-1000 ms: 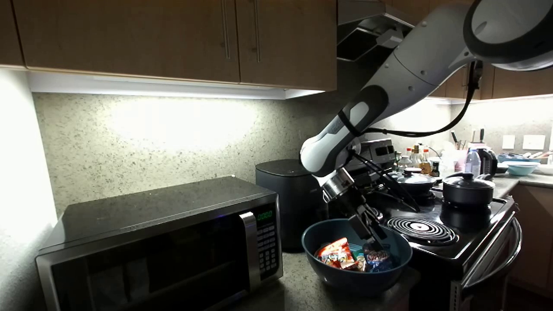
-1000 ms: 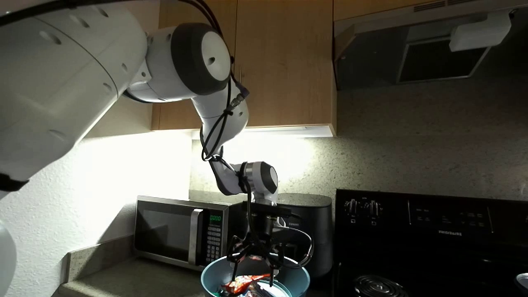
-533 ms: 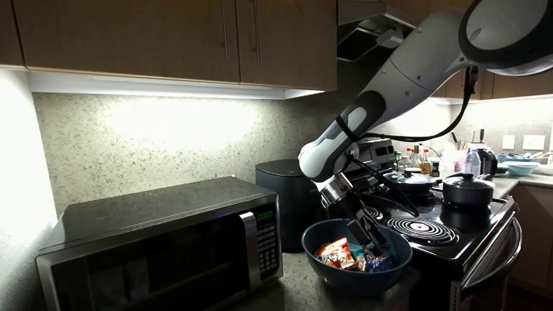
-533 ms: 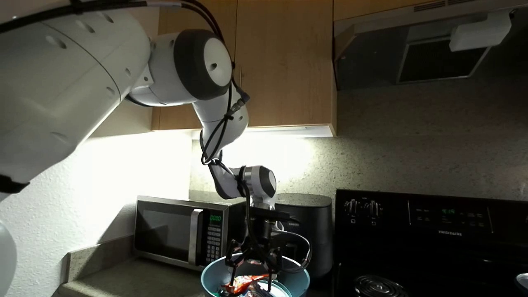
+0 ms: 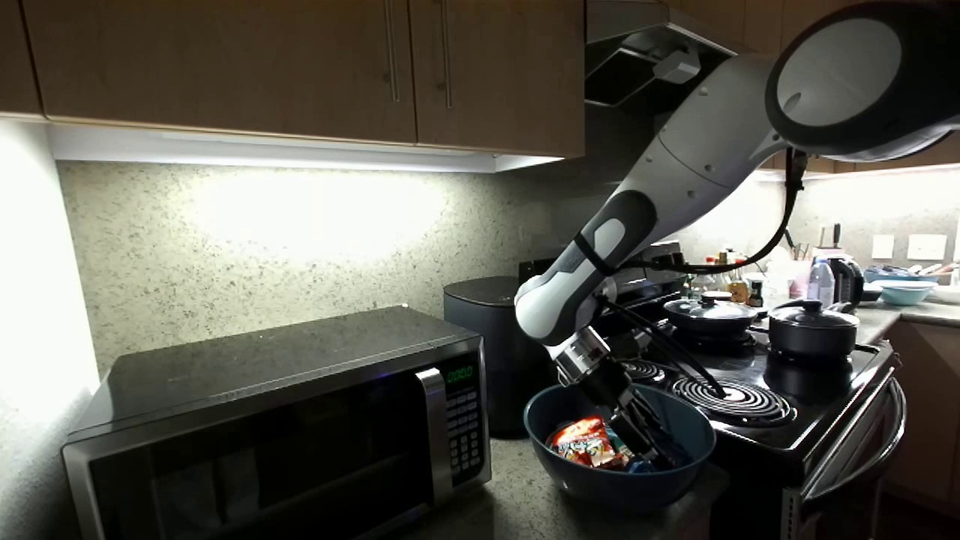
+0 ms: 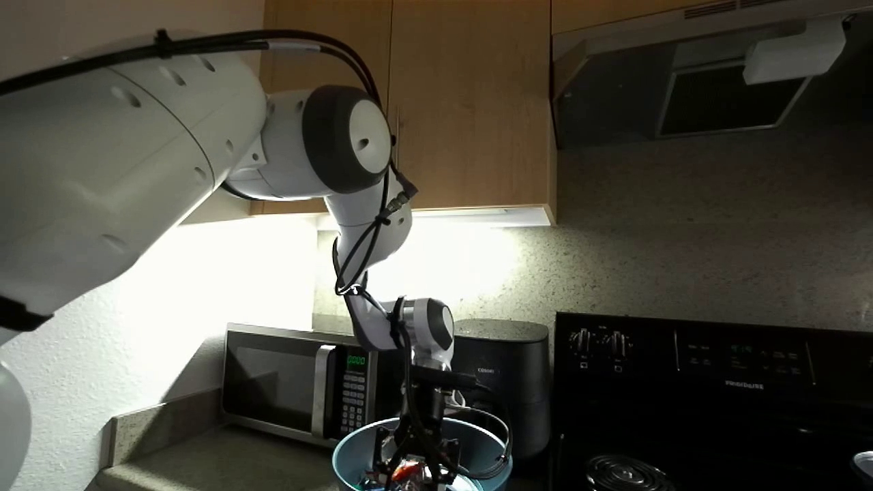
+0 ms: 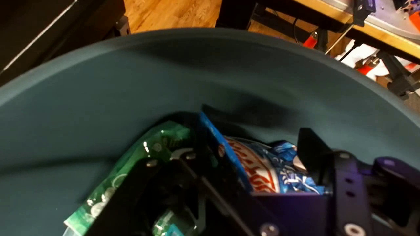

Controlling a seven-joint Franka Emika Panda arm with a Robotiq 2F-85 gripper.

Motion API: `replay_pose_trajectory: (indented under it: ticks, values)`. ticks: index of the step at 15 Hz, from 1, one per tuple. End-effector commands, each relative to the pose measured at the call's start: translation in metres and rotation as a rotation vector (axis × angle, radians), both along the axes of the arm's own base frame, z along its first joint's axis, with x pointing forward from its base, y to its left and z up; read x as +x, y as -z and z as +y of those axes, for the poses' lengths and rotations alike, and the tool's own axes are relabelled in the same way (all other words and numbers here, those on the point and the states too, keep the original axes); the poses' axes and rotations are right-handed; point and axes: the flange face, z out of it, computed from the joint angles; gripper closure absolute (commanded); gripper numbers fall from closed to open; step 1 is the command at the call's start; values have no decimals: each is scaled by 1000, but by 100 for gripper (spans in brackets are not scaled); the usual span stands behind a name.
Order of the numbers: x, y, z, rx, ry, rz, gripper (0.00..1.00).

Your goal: Remove the wrappers from the bowl

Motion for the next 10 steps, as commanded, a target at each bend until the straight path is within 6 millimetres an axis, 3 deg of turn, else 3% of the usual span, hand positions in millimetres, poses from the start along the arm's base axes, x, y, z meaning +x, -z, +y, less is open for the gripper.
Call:
replay_pose_trajectory:
  ticks: [1, 6, 10]
  values:
    - [4, 0, -1, -9, -16, 10, 58]
    - [7, -14, -4, 16, 13, -14, 90]
    - [7, -30, -8, 45, 39, -45, 96]
